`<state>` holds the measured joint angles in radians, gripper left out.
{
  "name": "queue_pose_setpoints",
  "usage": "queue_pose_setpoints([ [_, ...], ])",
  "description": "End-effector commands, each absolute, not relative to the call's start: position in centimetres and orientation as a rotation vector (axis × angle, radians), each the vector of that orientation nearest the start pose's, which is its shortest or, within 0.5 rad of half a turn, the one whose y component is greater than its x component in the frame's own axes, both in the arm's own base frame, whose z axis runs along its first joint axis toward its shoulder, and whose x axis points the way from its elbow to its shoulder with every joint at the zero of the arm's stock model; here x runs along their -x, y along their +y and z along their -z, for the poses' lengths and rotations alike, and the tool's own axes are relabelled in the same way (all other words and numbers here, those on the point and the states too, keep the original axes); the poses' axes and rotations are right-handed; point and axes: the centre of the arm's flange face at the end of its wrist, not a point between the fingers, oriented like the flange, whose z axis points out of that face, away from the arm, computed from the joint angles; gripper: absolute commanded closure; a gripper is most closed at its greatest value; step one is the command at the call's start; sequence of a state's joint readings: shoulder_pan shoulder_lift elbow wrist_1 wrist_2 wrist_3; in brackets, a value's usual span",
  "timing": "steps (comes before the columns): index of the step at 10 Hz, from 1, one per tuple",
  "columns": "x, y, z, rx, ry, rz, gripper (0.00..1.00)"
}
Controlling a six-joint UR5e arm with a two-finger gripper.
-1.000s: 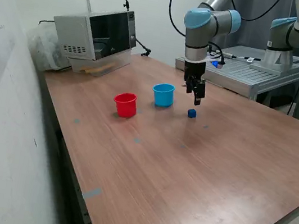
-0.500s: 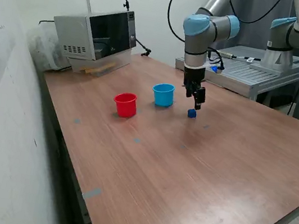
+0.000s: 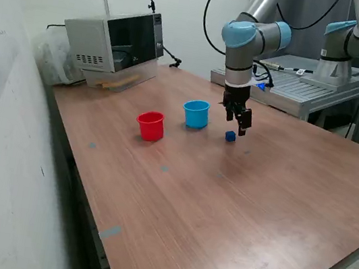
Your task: Place red objects in the red bin, and blue objects in the blue bin.
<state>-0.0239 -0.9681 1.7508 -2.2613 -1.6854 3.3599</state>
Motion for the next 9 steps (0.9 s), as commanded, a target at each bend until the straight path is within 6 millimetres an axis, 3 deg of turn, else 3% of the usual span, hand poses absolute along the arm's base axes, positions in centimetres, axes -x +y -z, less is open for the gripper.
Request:
queue_pose_setpoints([
  [1,61.2,-11.4,-12.7,1.873,2.351,-0.049,0.00],
  [9,63.5,-10.4,-11.2,1.858,2.370,-0.051,0.00],
])
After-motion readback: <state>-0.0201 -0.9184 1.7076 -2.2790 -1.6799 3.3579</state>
